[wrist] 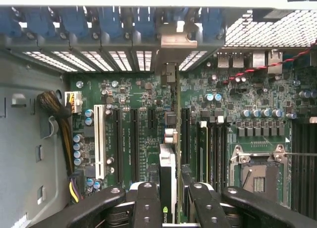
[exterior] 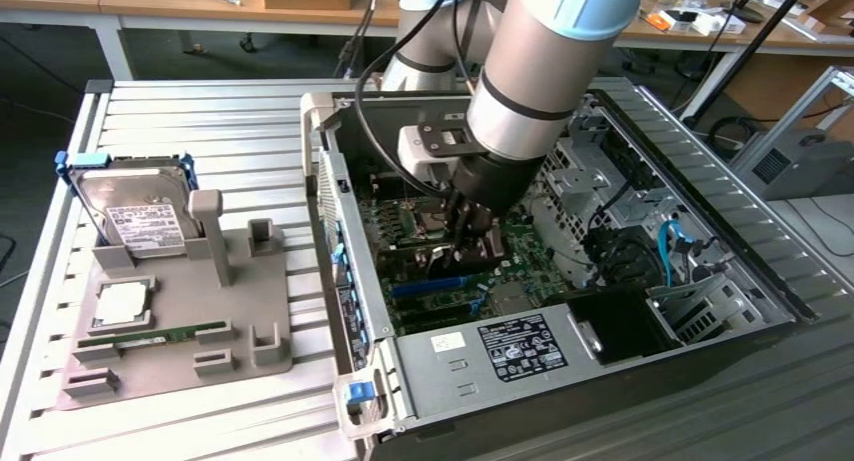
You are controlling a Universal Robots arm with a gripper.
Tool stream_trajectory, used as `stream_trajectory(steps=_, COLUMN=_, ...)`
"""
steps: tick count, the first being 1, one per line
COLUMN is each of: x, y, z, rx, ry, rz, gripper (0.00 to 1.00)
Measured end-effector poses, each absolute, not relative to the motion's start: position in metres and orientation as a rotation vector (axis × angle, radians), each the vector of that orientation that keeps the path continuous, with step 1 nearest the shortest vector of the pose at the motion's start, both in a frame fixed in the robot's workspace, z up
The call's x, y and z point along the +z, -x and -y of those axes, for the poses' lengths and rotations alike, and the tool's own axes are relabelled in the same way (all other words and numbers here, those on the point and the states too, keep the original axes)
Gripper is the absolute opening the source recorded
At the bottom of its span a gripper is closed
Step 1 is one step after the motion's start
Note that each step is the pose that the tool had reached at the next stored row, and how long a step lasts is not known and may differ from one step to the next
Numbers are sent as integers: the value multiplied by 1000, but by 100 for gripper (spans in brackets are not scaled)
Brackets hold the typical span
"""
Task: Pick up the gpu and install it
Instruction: 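Insert the gpu into the slot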
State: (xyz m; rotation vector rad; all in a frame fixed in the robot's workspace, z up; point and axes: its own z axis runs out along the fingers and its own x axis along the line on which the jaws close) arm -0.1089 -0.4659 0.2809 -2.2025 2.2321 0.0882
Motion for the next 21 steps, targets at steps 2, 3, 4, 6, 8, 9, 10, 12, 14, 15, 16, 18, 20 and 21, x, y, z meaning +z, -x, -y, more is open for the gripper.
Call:
stream_trajectory(steps=2, x=281, y=110, z=466, rx=88, ry=2203, rz=-2232, gripper=27)
stream_trajectory(steps=3, x=281, y=110, z=466, rx=88, ry=2203, rz=-2232, gripper=27)
stream_trajectory(steps=4, x=281, y=111, z=466, rx=88, ry=2203, rz=-2232, gripper=27)
stream_trajectory(steps=6, x=280, y=111, z=466, rx=88, ry=2203, rz=-2232, gripper=27)
stream_trajectory(steps=8, x=280, y=111, z=464, rx=88, ry=2203, rz=-2232, gripper=27)
stream_trajectory(steps=9, x=280, y=111, z=463, rx=88, ry=2203, rz=-2232, gripper=27)
stream_trajectory(steps=10, x=280, y=111, z=462, rx=87, ry=2203, rz=-2233, gripper=27)
stream_trajectory(steps=12, x=280, y=111, z=462, rx=87, ry=2203, rz=-2233, gripper=27)
stream_trajectory(steps=14, x=280, y=112, z=462, rx=86, ry=2203, rz=-2233, gripper=27)
stream_trajectory(steps=15, x=280, y=113, z=462, rx=86, ry=2203, rz=-2233, gripper=27)
stream_trajectory(steps=16, x=280, y=113, z=462, rx=84, ry=2204, rz=-2234, gripper=27)
stream_trajectory(steps=18, x=280, y=114, z=462, rx=74, ry=2208, rz=-2239, gripper=27)
stream_trajectory(steps=20, x=280, y=114, z=462, rx=44, ry=2222, rz=-2253, gripper=27)
stream_trajectory(steps=21, x=280, y=114, z=462, rx=32, ry=2227, rz=-2259, gripper=27)
